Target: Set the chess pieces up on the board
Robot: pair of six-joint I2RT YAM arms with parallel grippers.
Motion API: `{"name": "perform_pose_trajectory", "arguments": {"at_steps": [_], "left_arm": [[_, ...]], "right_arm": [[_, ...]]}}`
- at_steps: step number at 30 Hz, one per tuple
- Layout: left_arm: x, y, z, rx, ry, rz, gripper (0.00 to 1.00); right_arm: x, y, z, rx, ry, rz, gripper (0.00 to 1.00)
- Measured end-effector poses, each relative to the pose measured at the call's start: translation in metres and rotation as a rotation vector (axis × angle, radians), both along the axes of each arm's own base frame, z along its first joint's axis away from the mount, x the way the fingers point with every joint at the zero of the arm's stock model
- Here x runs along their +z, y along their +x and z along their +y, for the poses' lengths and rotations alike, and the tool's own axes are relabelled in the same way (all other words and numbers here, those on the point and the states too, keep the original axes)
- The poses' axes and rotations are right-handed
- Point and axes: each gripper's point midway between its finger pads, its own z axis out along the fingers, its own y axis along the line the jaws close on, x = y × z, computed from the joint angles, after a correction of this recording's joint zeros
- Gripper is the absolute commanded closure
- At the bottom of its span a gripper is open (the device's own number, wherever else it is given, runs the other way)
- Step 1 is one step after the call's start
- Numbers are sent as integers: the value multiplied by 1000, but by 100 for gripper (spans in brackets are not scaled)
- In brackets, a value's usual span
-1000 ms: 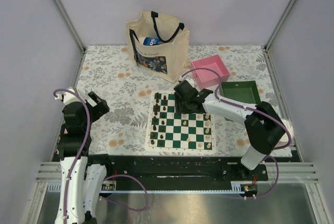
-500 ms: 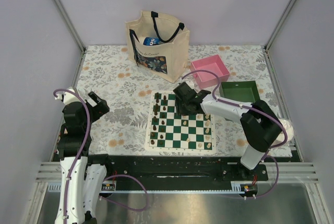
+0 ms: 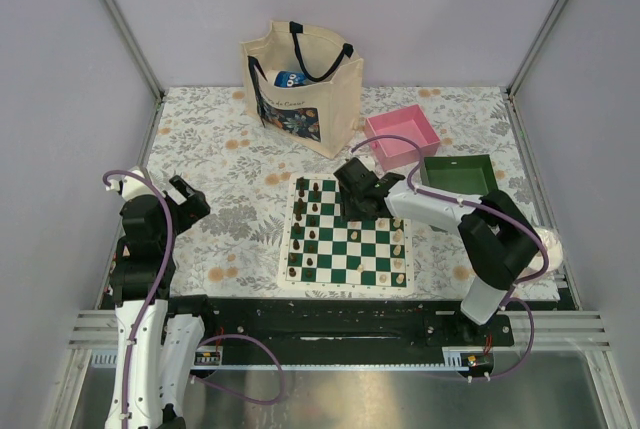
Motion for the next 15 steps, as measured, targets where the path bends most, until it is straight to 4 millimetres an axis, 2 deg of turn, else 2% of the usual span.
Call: {"name": "perform_pose_trajectory", "arguments": {"at_steps": [15], "left_arm": [[-2,0,0,0,-1,3,1]], "right_arm": [[-11,0,-6,-16,-9,24,52]]}}
